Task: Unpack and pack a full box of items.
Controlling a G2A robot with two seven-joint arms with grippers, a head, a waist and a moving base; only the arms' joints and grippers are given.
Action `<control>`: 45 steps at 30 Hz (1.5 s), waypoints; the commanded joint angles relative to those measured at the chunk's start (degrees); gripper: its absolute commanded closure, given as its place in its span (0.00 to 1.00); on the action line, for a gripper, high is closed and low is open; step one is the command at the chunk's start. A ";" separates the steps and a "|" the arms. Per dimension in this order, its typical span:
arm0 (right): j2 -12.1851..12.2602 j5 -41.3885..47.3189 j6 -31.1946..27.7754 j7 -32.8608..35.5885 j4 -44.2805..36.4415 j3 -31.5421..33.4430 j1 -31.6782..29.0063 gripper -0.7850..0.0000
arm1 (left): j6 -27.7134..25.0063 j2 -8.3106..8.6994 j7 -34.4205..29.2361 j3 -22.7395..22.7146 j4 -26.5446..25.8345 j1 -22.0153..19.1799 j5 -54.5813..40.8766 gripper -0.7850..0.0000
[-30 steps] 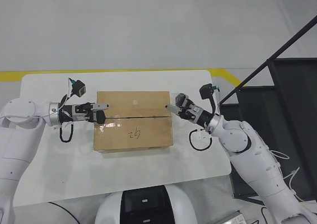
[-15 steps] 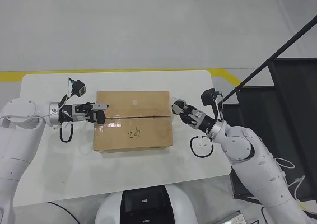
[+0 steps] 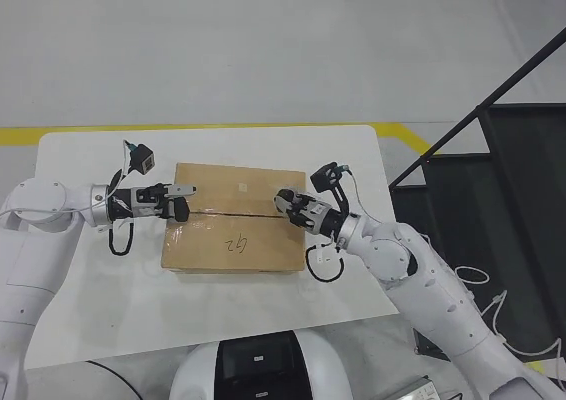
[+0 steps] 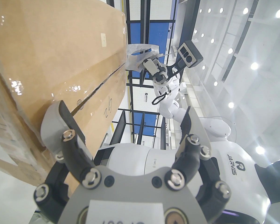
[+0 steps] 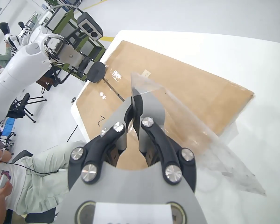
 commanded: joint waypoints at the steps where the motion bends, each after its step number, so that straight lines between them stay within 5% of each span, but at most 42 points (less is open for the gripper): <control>1: -0.22 -1.05 0.44 0.12 0.25 -0.99 0.44 1.00 | 0.25 0.11 0.08 -0.24 -0.52 0.35 -0.04 0.00; 19: -2.44 -6.02 3.10 -0.54 5.34 -7.17 4.92 1.00 | 0.83 0.50 0.64 -0.66 -2.10 1.34 0.43 0.00; 20: -2.50 -6.11 3.04 -0.29 5.39 -7.33 4.98 0.70 | 0.87 0.52 0.66 -0.68 -2.14 1.36 0.43 0.00; 21: -2.56 -6.27 3.04 -0.09 5.41 -7.44 5.03 0.05 | 0.85 0.53 0.72 -0.71 -2.21 1.39 0.37 0.00; 22: -2.60 -6.32 2.87 0.25 5.36 -7.56 5.09 0.00 | 0.79 0.55 0.74 -0.73 -2.26 1.43 0.38 0.00; 33: -2.72 -7.49 1.53 2.18 1.09 -7.25 4.66 0.00 | -0.92 0.87 1.73 -2.98 -2.45 2.55 -3.29 0.00; 40: -3.37 -7.92 0.94 4.26 0.79 -9.00 6.60 0.00 | -3.45 1.32 7.42 -7.91 -0.61 4.59 -8.85 0.00; 45: -3.99 -7.69 0.24 4.75 1.35 -10.36 8.32 0.00 | -2.27 1.48 14.65 -7.91 0.74 4.59 -2.48 0.00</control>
